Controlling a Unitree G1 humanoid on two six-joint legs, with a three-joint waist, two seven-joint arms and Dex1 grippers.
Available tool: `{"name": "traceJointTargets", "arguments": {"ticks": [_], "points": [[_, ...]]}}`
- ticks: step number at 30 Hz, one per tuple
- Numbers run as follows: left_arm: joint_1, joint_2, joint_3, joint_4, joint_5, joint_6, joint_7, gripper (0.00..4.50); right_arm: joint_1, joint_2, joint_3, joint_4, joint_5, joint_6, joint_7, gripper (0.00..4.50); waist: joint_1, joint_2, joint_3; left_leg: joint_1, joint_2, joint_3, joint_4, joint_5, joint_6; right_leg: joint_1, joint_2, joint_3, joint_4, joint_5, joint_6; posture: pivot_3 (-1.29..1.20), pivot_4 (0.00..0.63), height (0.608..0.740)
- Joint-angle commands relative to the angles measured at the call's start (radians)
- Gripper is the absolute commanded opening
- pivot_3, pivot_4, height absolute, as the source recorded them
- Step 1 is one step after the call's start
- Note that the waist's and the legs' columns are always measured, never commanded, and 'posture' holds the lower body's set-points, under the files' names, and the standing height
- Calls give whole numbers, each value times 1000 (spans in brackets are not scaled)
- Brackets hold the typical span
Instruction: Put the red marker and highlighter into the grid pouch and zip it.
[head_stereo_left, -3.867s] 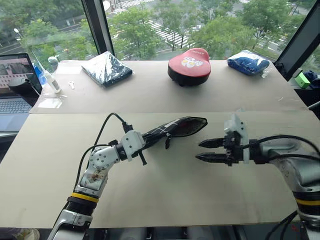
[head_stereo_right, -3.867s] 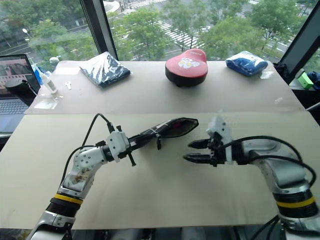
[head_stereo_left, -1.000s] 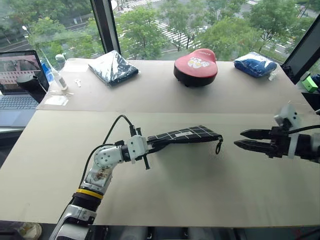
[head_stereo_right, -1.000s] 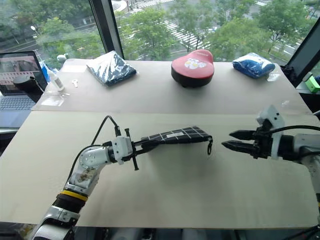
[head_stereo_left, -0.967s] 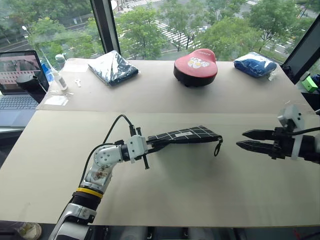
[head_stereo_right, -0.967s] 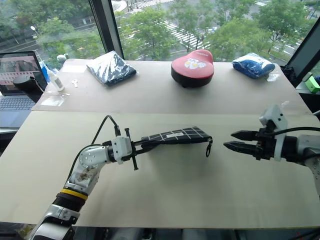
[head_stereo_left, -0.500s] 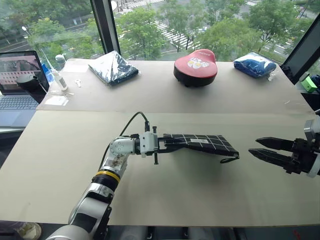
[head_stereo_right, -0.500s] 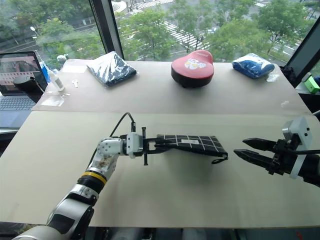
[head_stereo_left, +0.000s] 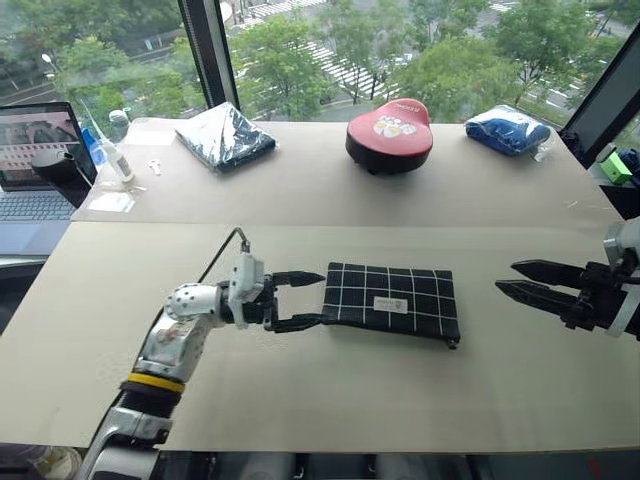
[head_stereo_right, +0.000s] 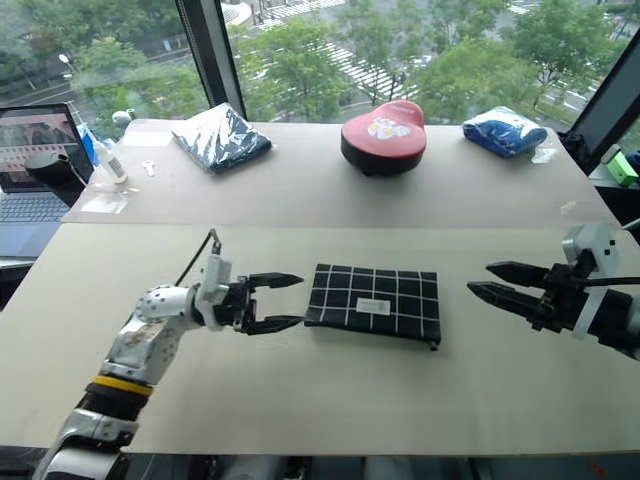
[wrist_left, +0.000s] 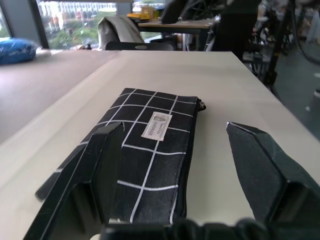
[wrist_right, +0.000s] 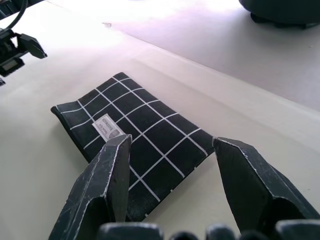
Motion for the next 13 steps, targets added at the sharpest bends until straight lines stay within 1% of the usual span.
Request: {"name": "traceJointTargets", "arguments": {"ticks": [1,4,6,13], "points": [[70,72,138,-128,-115,231,154,3524,37,-33,-30,9,-25,-57,41,2899,-1,0,0,0,0,0,0,0,0,0,0,0,0,0,0,0,150,740],[175,124,260,-164,-125,273,220,3524,56,-32,-45,48,-42,-73,39,2899,-1,0,0,0,0,0,0,0,0,0,0,0,0,0,0,0,150,740],[212,142,311,-165,-137,304,248,3524,46,-27,-48,72,-42,-78,32,2899,-1,0,0,1,0,0,0,0,0,1,0,0,0,0,0,0,150,740],[191,100,370,-141,-165,338,317,3524,-11,-20,16,129,-59,-103,25,2899,5,0,0,3,0,0,0,1,-2,3,0,0,0,0,0,0,150,740]]}}
